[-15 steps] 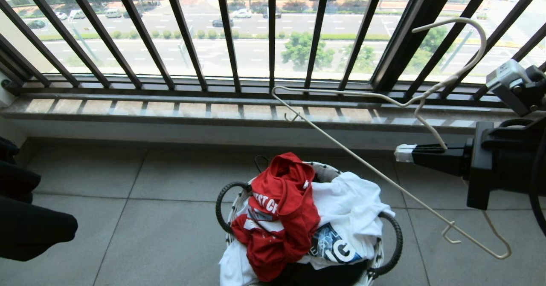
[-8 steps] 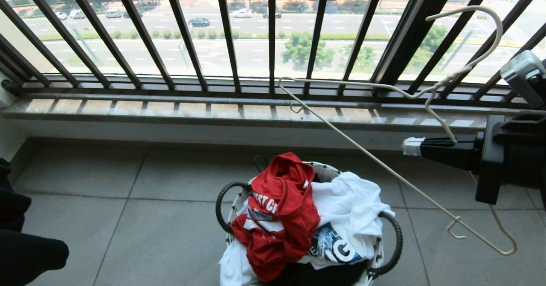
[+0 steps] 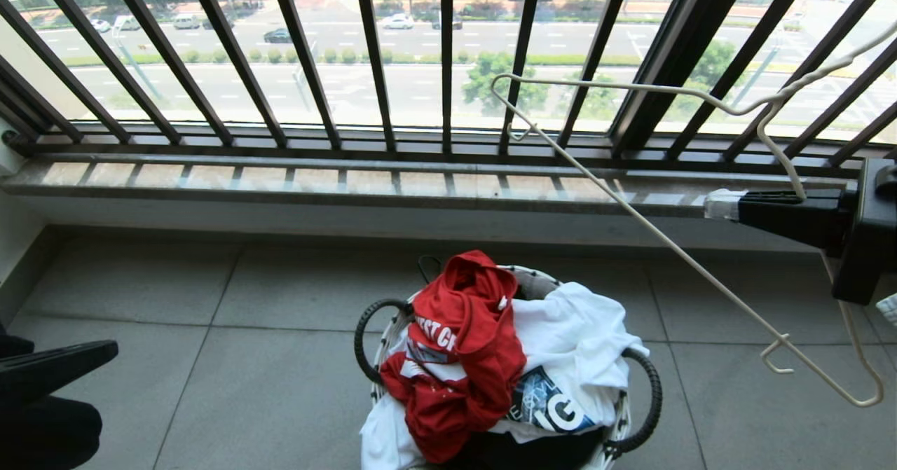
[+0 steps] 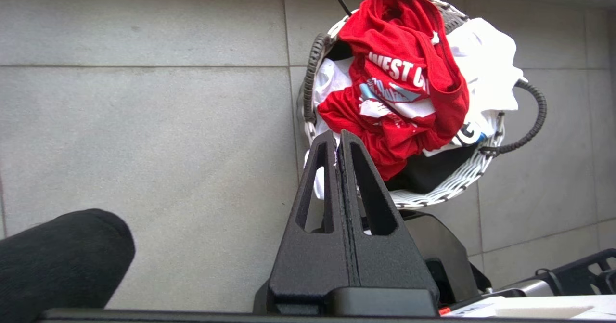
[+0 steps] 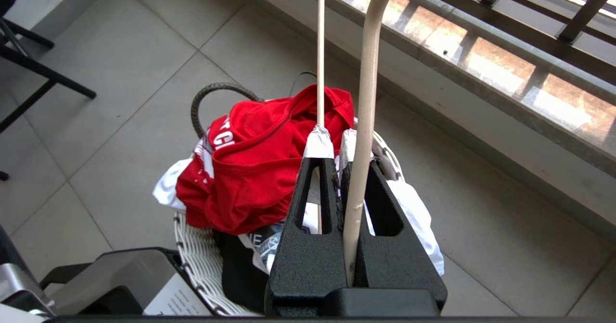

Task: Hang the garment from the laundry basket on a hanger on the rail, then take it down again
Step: Pick up clothes from the basket

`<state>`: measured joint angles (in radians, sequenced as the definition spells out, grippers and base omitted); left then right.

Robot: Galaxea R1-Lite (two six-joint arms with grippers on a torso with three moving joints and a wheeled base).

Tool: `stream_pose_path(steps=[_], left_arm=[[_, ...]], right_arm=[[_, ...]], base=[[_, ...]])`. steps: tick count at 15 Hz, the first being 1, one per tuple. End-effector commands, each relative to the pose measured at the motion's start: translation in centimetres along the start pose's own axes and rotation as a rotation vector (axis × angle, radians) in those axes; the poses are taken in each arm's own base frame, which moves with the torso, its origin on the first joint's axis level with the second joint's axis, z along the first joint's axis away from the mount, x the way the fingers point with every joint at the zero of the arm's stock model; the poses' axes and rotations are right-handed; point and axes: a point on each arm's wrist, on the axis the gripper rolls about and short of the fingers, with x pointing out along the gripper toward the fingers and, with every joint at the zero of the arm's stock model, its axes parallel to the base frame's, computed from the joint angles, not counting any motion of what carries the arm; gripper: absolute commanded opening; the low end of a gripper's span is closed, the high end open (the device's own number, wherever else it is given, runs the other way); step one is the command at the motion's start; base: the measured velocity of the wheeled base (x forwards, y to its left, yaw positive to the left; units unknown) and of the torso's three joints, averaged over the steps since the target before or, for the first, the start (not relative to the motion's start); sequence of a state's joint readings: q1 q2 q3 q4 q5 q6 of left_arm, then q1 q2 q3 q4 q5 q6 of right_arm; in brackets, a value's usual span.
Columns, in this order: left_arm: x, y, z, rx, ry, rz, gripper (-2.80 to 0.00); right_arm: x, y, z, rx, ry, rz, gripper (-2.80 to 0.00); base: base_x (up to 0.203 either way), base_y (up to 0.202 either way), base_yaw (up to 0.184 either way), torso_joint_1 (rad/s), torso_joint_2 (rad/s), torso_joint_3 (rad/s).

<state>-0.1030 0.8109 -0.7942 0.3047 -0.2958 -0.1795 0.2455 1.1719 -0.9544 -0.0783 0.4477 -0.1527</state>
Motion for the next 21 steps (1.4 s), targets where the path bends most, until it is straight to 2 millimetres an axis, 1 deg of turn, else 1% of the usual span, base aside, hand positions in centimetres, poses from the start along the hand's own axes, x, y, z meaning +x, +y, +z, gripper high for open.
stream_pose_path(steps=[1, 3, 5, 6, 7, 9, 11, 12, 13, 15, 18, 20, 21], left_arm=[[9.8, 0.0, 3.4, -0.09, 0.281, -0.085, -2.8], [15.9, -1.2, 3.5, -0.111, 0.429, -0.135, -2.8], [21.3, -2.3, 2.6, -0.114, 0.545, -0.156, -2.8], [23.7, -3.1, 1.9, -0.107, 0.591, -0.169, -2.8], [25.4, -4.0, 1.3, -0.094, 0.621, -0.189, -2.8], [27.7, -6.1, 0.4, -0.06, 0.658, -0.233, -2.8], [28.9, -6.9, -0.4, -0.041, 0.678, -0.224, -2.8], [29.0, -7.0, -0.6, -0.043, 0.682, -0.222, -2.8], [29.1, -7.0, -0.5, -0.044, 0.68, -0.221, 0.0], [29.0, -7.1, -0.4, -0.042, 0.673, -0.211, 0.0], [28.1, -7.8, 0.3, -0.04, 0.635, -0.186, 0.0], [28.8, -7.8, -0.2, -0.039, 0.647, -0.165, 0.0], [29.5, -7.7, -0.7, -0.046, 0.646, -0.142, 0.0]], right_arm=[[-0.6, -0.6, 0.7, 0.016, -0.024, -0.041, -2.8], [-0.5, -0.7, 0.6, 0.019, -0.02, -0.043, -2.8], [-0.1, -0.9, 0.4, 0.023, -0.009, -0.041, -2.8], [0.1, -0.9, 0.3, 0.025, -0.005, -0.04, -2.8], [0.3, -1.0, 0.2, 0.029, 0.002, -0.039, -2.8], [0.7, -1.2, -0.1, 0.037, 0.018, -0.037, -2.8], [1.1, -1.4, -0.2, 0.042, 0.027, -0.036, -2.8], [1.1, -1.4, -0.2, 0.041, 0.025, -0.036, -2.8], [1.1, -1.4, -0.2, 0.041, 0.025, -0.037, -2.8], [1.0, -1.4, -0.1, 0.039, 0.023, -0.038, -2.8], [0.9, -1.3, 0.0, 0.038, 0.017, -0.039, -2.8], [0.7, -1.2, 0.1, 0.035, 0.012, -0.04, -2.8], [0.7, -1.2, 0.2, 0.034, 0.01, -0.04, -2.8]], base=[[0.0, 0.0, 0.0, 0.0, 0.0, 0.0], [0.0, 0.0, 0.0, 0.0, 0.0, 0.0], [0.0, 0.0, 0.0, 0.0, 0.0, 0.0], [0.0, 0.0, 0.0, 0.0, 0.0, 0.0], [0.0, 0.0, 0.0, 0.0, 0.0, 0.0], [0.0, 0.0, 0.0, 0.0, 0.0, 0.0], [0.0, 0.0, 0.0, 0.0, 0.0, 0.0], [0.0, 0.0, 0.0, 0.0, 0.0, 0.0], [0.0, 0.0, 0.0, 0.0, 0.0, 0.0], [0.0, 0.0, 0.0, 0.0, 0.0, 0.0], [0.0, 0.0, 0.0, 0.0, 0.0, 0.0], [0.0, 0.0, 0.0, 0.0, 0.0, 0.0], [0.0, 0.0, 0.0, 0.0, 0.0, 0.0]])
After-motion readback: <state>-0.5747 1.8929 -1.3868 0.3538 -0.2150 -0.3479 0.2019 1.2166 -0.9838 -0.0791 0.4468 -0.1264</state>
